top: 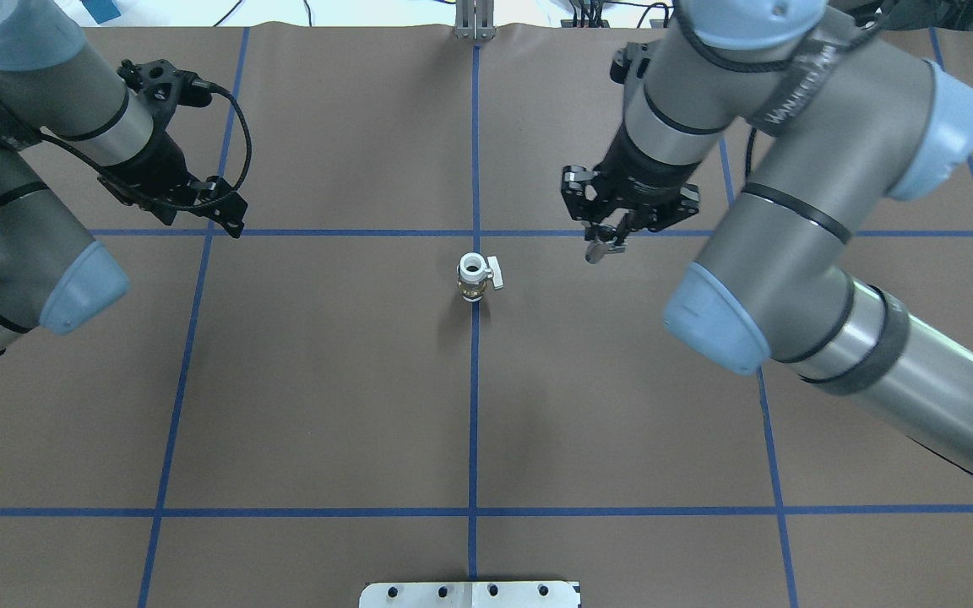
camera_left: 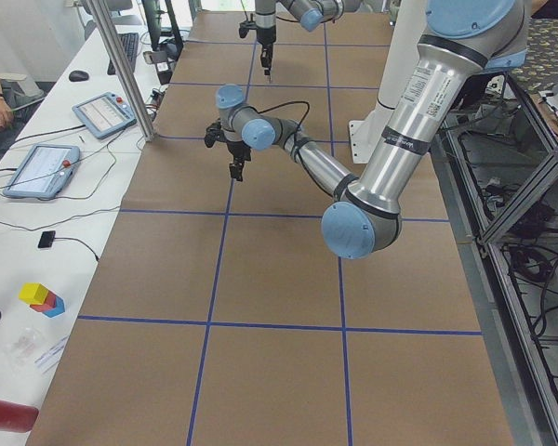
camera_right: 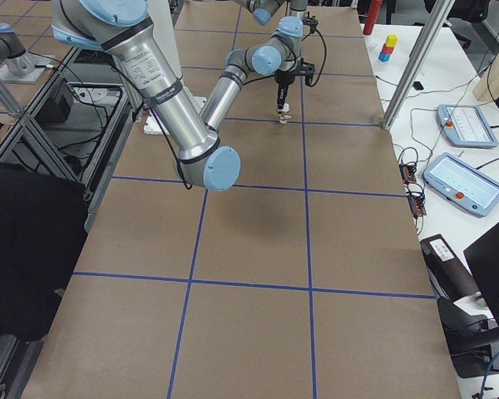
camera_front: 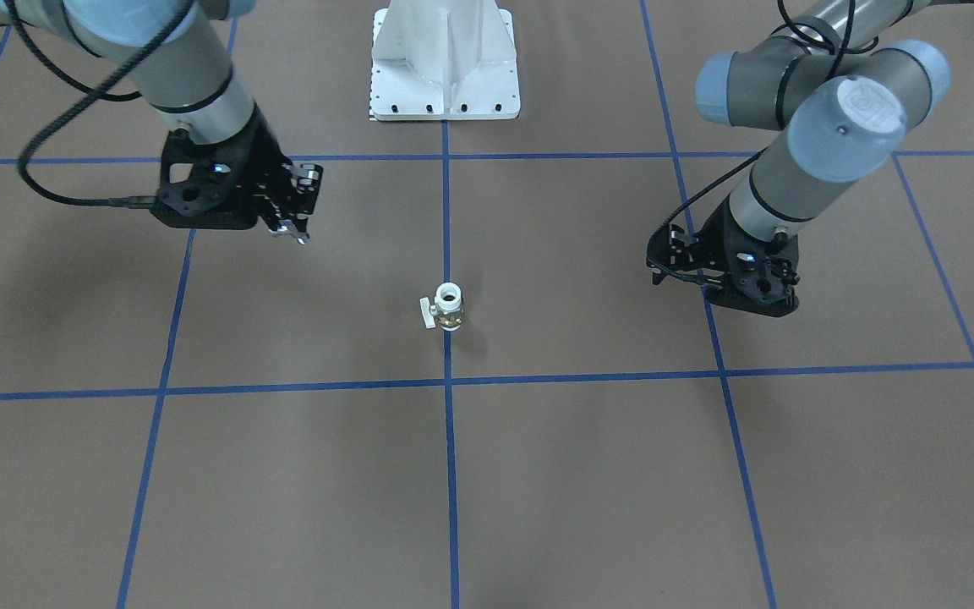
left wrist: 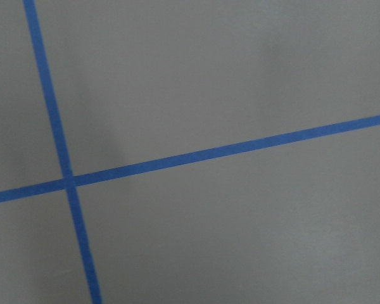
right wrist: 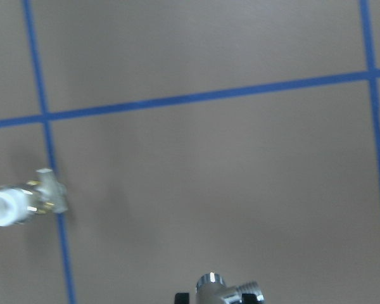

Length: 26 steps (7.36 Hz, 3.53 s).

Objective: Assemble PPR valve and pipe with both arms
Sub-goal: 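Carry the chrome fitting with the right gripper above the valve, then lower the chrome fitting onto the valve top and press down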

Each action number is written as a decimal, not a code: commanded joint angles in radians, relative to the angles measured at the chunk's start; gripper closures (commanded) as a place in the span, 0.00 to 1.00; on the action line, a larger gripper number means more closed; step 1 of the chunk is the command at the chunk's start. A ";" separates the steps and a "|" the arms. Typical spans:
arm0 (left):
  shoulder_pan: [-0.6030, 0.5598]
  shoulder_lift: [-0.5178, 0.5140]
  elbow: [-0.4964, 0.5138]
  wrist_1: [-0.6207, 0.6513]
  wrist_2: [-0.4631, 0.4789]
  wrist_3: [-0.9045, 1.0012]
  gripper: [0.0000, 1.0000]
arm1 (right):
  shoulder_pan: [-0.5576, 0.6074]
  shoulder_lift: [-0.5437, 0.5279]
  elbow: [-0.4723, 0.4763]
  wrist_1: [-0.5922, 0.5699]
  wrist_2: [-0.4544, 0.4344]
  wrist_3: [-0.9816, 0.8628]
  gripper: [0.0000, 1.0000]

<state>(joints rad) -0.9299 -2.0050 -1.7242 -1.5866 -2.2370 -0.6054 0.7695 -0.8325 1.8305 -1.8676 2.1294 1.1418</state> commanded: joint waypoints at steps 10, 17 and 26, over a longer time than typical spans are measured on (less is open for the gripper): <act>-0.092 0.075 -0.026 0.014 -0.061 0.122 0.01 | -0.090 0.297 -0.458 0.096 -0.062 0.041 1.00; -0.089 0.075 -0.026 0.014 -0.061 0.121 0.01 | -0.113 0.289 -0.484 0.137 -0.075 0.044 1.00; -0.089 0.075 -0.029 0.014 -0.061 0.121 0.01 | -0.124 0.276 -0.490 0.145 -0.077 0.042 1.00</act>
<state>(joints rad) -1.0186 -1.9298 -1.7518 -1.5729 -2.2979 -0.4847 0.6468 -0.5555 1.3439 -1.7245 2.0527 1.1845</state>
